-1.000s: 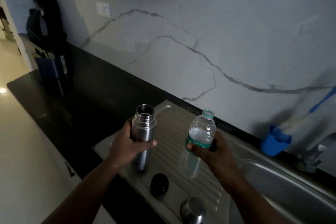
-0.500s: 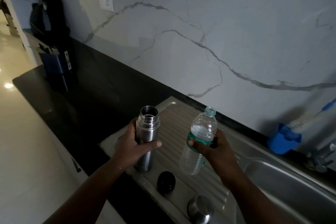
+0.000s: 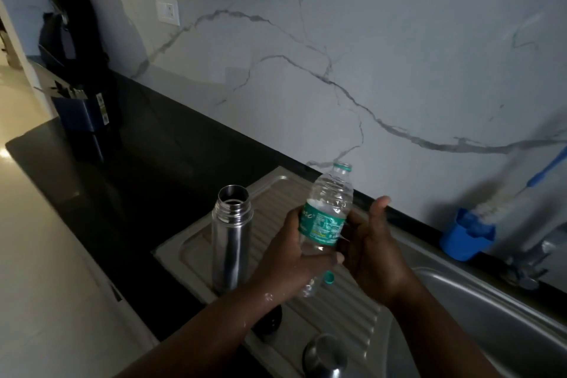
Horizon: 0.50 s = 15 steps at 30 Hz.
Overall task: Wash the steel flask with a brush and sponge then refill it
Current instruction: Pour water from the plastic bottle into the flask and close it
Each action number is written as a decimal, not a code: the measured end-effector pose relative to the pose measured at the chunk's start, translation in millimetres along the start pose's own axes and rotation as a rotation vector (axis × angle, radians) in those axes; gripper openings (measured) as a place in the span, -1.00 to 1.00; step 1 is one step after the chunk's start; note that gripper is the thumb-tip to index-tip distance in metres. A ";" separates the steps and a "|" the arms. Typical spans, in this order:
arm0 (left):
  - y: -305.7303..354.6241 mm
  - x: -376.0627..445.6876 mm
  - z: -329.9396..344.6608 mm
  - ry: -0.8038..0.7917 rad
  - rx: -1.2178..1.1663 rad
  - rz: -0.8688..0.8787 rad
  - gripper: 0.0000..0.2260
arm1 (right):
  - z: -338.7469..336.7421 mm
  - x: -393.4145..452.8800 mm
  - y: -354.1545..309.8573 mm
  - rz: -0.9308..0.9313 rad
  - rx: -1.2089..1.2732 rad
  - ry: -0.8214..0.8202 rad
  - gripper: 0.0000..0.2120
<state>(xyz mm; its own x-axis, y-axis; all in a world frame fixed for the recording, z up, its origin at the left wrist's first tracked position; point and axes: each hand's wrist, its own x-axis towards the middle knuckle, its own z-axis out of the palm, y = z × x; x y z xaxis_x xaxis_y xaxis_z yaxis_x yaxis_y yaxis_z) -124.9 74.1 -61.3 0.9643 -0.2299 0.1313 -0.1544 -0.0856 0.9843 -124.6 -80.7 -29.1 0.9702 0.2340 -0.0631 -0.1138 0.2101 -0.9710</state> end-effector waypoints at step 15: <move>-36.0 11.8 -2.9 -0.043 0.184 -0.260 -0.41 | -64.0 45.0 107.0 0.149 -1.585 0.115 -0.63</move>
<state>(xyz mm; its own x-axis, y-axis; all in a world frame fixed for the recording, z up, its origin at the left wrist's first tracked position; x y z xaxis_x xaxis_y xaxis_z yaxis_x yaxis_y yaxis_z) -107.3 77.3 -94.8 0.9672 -0.2176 -0.1311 0.0562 -0.3201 0.9457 -79.5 -108.5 -150.6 0.9899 0.0763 -0.1198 0.0516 -0.9789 -0.1975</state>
